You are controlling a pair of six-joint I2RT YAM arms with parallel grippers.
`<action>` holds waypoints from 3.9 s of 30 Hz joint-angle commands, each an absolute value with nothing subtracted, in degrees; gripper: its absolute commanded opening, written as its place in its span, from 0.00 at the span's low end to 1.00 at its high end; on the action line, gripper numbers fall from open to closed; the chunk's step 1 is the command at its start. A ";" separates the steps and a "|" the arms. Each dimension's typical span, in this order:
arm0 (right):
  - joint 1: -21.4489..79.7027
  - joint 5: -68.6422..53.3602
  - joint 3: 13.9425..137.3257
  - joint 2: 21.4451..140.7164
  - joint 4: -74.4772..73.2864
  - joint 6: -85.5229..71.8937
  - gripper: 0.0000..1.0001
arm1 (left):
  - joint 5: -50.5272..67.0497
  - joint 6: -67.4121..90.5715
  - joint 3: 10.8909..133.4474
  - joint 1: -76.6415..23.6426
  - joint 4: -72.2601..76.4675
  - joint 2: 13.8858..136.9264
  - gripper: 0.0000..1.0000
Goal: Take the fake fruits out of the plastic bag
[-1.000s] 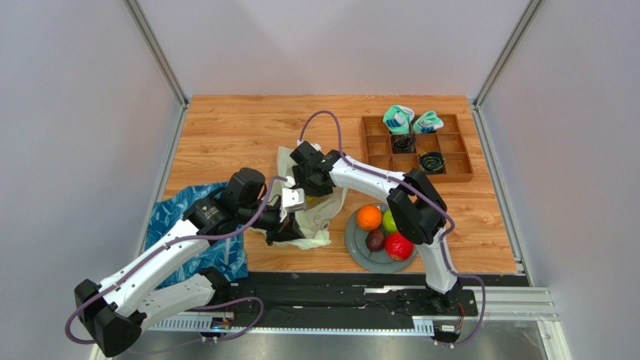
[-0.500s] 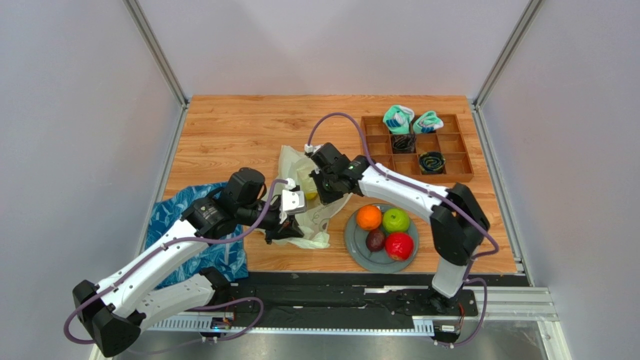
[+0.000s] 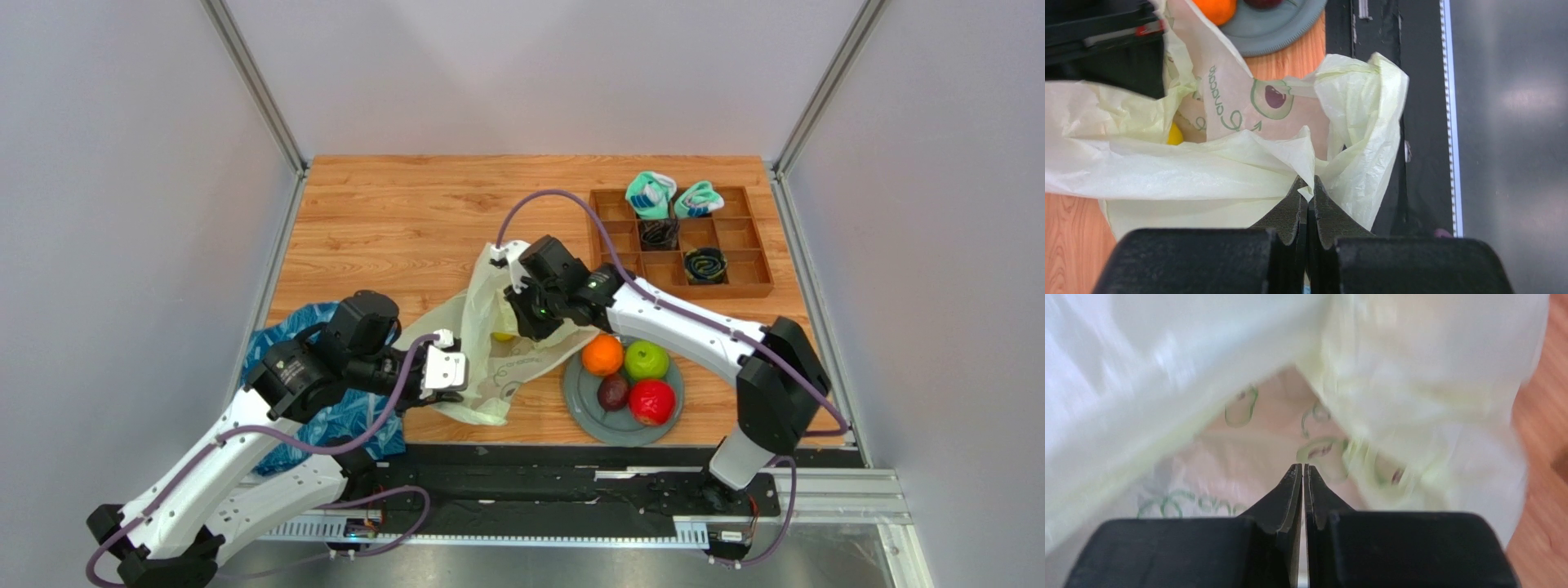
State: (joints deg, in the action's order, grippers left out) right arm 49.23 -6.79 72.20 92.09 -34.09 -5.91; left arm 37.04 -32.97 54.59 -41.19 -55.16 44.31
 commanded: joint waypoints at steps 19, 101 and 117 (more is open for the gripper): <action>59.33 -6.23 62.03 86.21 -24.78 10.35 0.17 | 16.43 -29.46 52.29 -28.14 -51.34 33.75 0.00; 55.55 -3.87 114.79 130.43 -71.19 95.63 0.44 | 41.57 -16.43 57.39 -15.56 -53.79 36.74 0.00; 52.05 -4.85 106.19 115.58 -69.98 78.33 0.18 | 38.94 -19.33 58.00 -15.56 -51.24 35.86 0.00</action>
